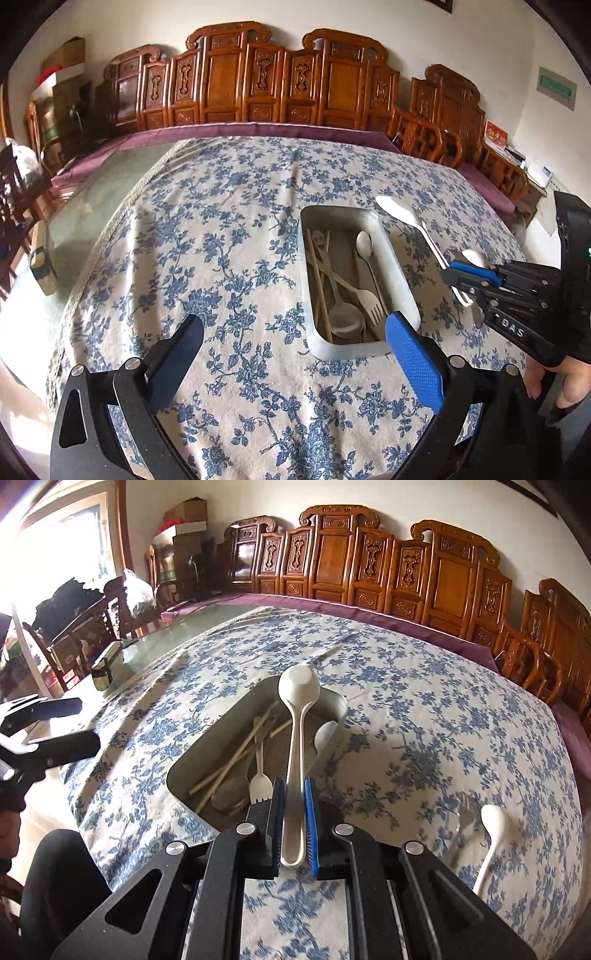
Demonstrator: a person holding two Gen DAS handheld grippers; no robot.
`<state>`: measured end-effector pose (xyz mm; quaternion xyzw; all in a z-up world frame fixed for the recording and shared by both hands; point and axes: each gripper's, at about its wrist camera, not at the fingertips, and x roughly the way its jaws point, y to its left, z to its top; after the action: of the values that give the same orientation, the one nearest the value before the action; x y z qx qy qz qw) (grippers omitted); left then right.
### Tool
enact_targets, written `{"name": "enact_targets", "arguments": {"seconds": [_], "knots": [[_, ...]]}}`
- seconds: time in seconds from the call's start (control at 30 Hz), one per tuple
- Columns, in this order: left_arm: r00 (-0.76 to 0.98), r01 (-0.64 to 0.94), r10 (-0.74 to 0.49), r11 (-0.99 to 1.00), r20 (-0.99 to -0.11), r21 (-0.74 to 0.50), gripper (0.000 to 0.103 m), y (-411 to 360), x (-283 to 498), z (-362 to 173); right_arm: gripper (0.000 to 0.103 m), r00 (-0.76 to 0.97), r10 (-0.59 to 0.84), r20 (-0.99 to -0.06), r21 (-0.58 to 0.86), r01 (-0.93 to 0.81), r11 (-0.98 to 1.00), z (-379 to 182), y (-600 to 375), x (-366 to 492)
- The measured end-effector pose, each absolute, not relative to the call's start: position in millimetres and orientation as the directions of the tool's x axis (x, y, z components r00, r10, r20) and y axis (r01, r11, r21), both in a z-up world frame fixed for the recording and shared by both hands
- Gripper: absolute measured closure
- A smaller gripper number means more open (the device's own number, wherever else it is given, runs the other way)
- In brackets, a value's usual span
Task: Organize utensils
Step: 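Lower the white plastic spoon into the grey tray with the right gripper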
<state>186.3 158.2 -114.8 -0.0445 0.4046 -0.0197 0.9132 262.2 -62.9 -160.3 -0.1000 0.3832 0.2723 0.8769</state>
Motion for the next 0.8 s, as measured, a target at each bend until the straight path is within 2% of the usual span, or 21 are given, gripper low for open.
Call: {"name": "enact_targets", "arguments": {"seconds": [0.47, 0.8], "knots": [[0.662, -0.025, -0.075, 0.992, -0.746, -0.122, 0.008, 171.2, 189.3, -124.6, 0.091, 0.468, 0.369, -0.803, 0.079, -0.530, 0.844, -193.6, -16.8, 309.4], [0.639, -0.033, -0.081, 0.991, -0.765, -0.133, 0.008, 172.8, 193.7, -132.8, 0.090, 0.458, 0.356, -0.814, 0.080, -0.518, 0.851, -207.4, -10.6, 338.3]]}}
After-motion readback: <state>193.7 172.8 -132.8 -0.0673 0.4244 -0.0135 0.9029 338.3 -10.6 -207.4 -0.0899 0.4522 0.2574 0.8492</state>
